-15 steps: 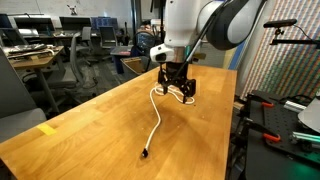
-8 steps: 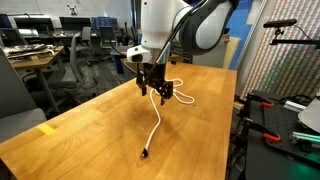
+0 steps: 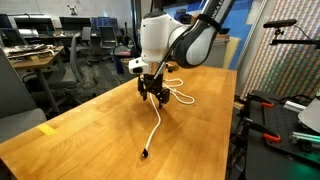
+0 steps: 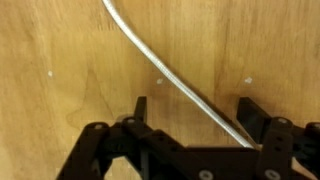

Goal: Use the string from the table and make a knot

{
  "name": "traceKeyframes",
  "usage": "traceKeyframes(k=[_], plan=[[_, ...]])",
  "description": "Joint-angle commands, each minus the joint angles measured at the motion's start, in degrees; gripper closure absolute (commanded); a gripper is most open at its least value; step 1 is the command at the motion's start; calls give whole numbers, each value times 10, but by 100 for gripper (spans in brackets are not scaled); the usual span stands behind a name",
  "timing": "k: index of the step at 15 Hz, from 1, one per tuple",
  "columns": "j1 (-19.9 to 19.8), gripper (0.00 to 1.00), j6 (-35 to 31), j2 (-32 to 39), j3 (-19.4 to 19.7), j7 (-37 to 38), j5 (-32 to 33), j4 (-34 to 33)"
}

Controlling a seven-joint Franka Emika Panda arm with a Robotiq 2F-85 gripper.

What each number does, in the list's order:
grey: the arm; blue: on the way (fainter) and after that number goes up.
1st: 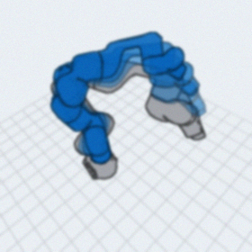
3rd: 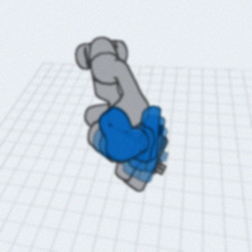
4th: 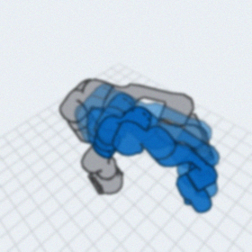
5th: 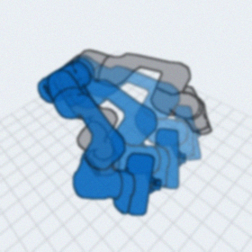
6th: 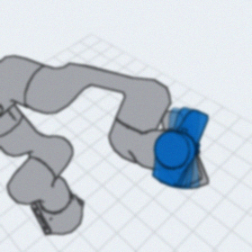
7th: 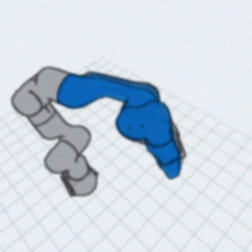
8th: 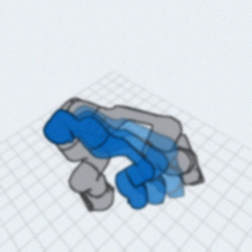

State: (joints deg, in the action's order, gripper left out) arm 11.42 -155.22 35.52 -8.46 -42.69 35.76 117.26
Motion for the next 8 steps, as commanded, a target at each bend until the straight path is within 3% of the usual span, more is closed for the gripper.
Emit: traceKeyframes(k=[1, 8], plan=[[6, 39, -20, 31, 15, 5, 19, -37], [-5, 93, -20, 32, 14, 11, 9, -38]])
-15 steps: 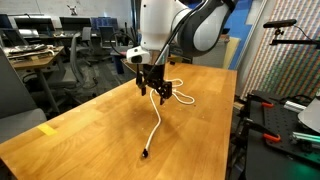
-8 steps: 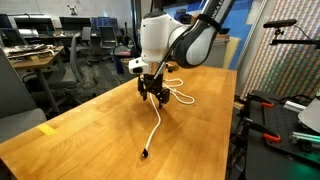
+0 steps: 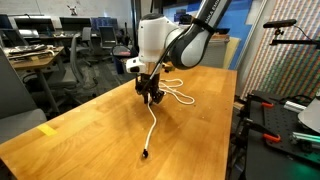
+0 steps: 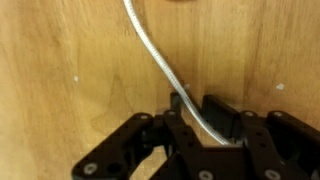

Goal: Use the string from the table and make a knot

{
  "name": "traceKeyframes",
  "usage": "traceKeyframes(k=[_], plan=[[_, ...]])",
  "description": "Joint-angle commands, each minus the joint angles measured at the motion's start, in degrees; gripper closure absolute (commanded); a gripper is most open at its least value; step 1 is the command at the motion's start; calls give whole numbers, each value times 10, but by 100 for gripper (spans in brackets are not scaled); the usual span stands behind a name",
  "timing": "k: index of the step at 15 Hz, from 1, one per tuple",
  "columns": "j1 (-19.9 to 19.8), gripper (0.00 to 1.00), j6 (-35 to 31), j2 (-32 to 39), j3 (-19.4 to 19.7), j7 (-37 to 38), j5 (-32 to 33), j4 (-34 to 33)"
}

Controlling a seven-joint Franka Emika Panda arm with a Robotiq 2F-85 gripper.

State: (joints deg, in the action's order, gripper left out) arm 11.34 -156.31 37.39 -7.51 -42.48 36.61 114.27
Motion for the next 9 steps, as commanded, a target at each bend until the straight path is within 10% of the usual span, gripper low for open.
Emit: traceKeyframes(k=[1, 9], plan=[[-6, 94, -8, 12, 2, 11, -3, -7], [-29, 94, -114, -106, -81, 1, -30, 89]])
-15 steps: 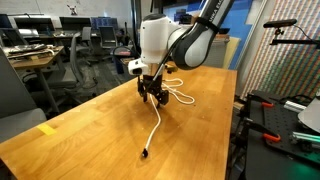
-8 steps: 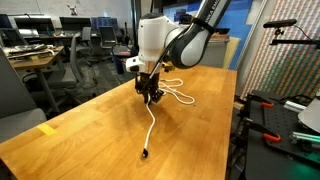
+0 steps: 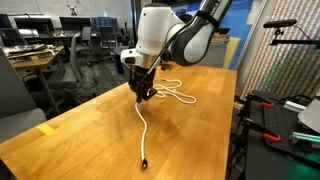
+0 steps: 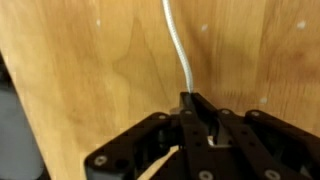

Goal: Use the string from the table and make a knot

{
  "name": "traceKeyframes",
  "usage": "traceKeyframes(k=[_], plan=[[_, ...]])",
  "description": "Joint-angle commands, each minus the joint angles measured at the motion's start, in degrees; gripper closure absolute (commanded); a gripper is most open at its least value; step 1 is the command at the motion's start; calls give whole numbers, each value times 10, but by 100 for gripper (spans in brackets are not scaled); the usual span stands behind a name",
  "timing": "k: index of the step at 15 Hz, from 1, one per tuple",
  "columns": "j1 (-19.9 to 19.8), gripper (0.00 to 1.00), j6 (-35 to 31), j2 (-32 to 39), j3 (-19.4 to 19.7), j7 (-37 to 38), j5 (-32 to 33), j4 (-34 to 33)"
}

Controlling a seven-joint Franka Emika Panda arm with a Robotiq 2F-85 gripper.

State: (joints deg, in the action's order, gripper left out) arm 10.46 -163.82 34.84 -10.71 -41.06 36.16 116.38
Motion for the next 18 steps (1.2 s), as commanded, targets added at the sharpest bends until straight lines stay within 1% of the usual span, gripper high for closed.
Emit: traceKeyframes(k=[1, 2, 3, 4, 7, 9, 12, 14, 16, 18], plan=[[-30, 94, -38, -100, -75, -25, -43, 80], [-37, 94, -28, -122, -101, -40, -62, 94], [-53, 94, -15, -143, -137, -48, -74, 106], [-58, 94, -22, -161, -165, -58, -88, 116], [-85, 94, -63, -207, -258, -76, -142, 134], [-106, 94, -98, -228, -334, -87, -195, 138], [-149, 94, -151, -225, -450, -110, -262, 125], [-180, 94, -174, -218, -516, -110, -284, 116], [-214, 94, -186, -211, -561, -106, -285, 113], [-260, 94, -200, -216, -599, -102, -282, 110]])
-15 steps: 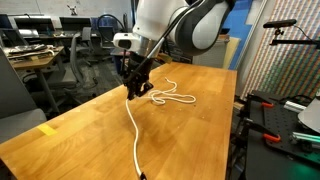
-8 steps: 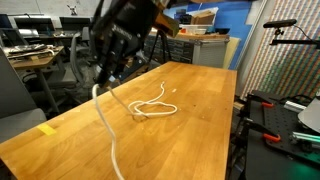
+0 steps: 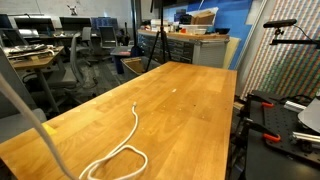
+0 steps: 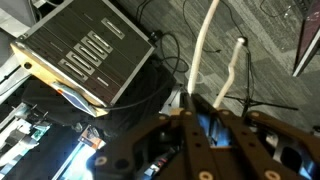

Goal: Use the string from the table and make a knot

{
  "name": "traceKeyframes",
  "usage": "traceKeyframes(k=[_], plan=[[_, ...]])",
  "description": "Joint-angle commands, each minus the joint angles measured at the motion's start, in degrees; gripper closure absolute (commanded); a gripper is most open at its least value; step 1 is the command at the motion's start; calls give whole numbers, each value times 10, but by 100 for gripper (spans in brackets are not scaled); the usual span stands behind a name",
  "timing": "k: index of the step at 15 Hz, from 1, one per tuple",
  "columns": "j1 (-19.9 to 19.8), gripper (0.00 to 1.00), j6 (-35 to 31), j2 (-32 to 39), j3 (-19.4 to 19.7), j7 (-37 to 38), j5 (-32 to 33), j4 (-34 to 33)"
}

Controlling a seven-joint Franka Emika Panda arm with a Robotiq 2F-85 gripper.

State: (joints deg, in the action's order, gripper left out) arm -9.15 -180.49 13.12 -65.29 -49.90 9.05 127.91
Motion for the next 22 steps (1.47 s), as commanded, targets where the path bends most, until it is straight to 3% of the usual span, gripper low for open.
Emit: traceKeyframes(k=[1, 5, 12, 16, 22], plan=[[-99, 94, -49, -5, -77, -10, -11, -8], [-241, 95, -115, -41, -159, 31, -13, -11], [-486, 95, -168, -88, -249, 99, -32, -6], [-604, 94, -149, -122, -253, 108, -37, -2], [-734, 94, -122, -161, -201, 91, -27, 15]])
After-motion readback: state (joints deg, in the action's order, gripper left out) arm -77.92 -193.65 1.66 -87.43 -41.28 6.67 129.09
